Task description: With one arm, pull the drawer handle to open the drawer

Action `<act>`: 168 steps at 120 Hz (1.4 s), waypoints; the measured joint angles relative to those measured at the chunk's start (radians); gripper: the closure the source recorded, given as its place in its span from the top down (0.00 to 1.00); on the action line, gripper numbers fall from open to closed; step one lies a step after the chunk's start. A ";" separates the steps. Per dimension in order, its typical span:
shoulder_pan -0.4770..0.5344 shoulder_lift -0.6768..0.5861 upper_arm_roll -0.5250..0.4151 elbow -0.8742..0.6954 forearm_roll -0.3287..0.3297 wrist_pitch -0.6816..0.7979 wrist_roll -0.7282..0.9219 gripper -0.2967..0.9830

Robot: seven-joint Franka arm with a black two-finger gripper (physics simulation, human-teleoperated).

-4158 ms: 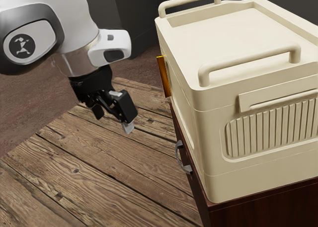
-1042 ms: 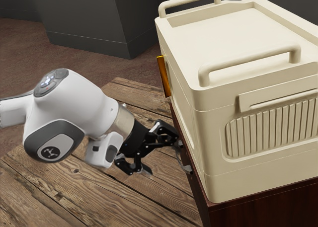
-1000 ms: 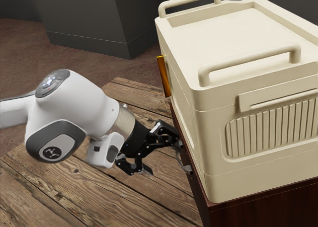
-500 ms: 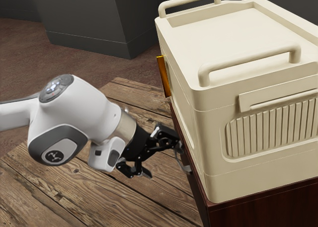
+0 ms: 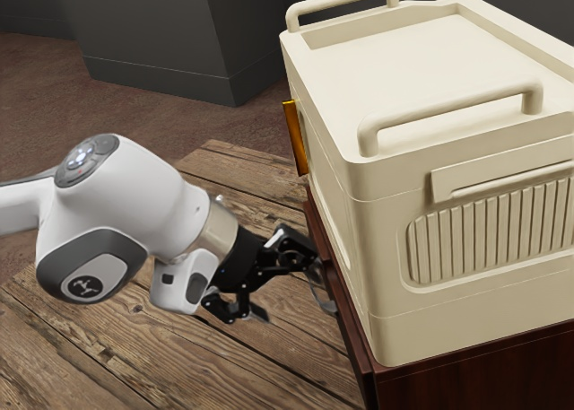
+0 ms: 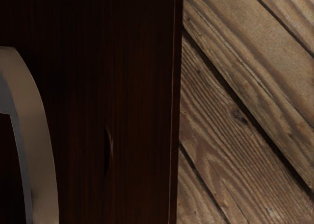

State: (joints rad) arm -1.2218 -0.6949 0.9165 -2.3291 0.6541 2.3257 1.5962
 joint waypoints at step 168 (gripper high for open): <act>0.385 -0.201 -0.198 -0.230 -0.033 -0.043 -0.035 0.54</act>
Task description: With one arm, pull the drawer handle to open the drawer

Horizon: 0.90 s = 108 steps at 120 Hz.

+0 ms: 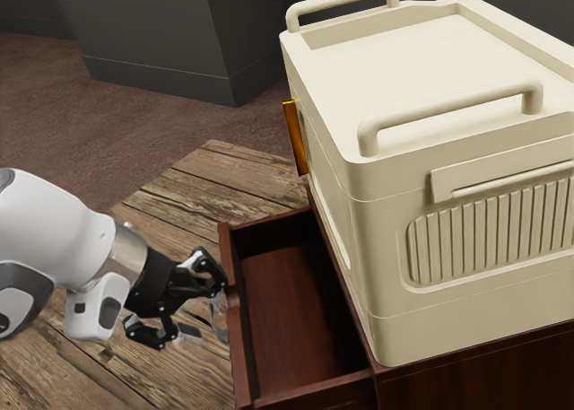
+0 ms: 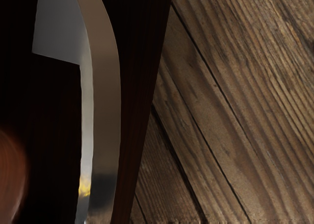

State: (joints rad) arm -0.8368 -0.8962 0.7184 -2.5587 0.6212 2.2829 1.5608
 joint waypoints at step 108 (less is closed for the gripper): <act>0.034 -0.028 -0.040 -0.020 -0.011 -0.028 -0.004 0.53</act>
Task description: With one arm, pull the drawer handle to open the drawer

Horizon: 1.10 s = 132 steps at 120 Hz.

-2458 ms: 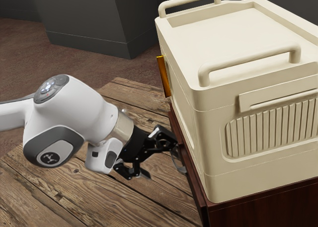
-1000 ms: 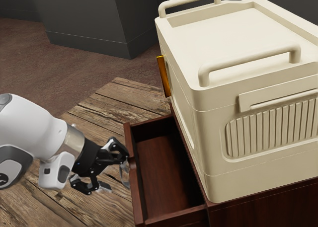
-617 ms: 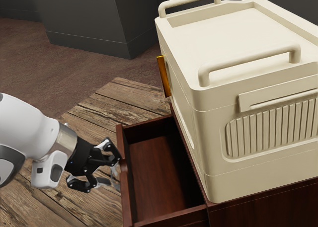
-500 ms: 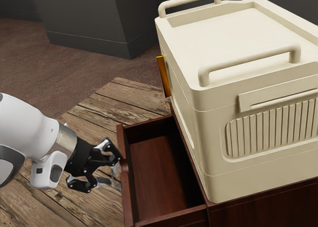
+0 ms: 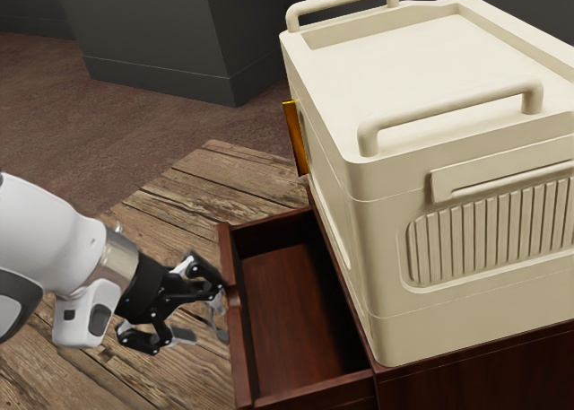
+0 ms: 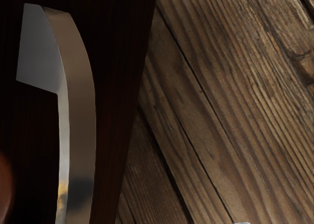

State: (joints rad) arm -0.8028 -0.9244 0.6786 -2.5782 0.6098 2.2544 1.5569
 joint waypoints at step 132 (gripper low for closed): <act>0.075 -0.086 -0.063 -0.073 -0.004 -0.034 -0.008 0.75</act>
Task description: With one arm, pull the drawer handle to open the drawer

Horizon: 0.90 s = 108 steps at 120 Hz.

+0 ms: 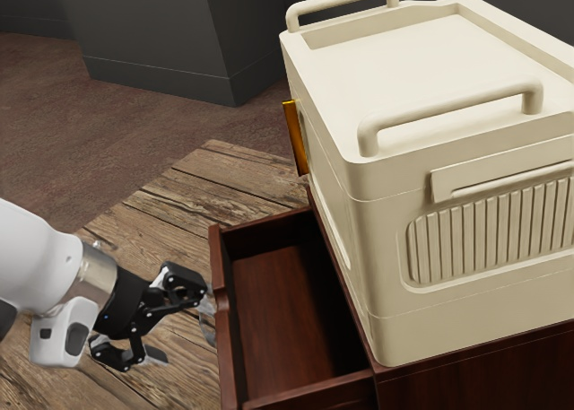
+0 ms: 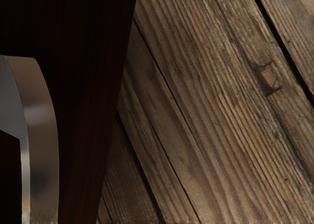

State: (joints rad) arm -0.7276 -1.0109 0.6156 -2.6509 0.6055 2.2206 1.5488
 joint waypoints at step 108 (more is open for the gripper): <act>0.028 0.008 -0.133 0.108 -0.088 -0.066 -0.030 0.75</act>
State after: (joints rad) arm -0.6992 -1.0029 0.4824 -2.5429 0.5173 2.1541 1.5183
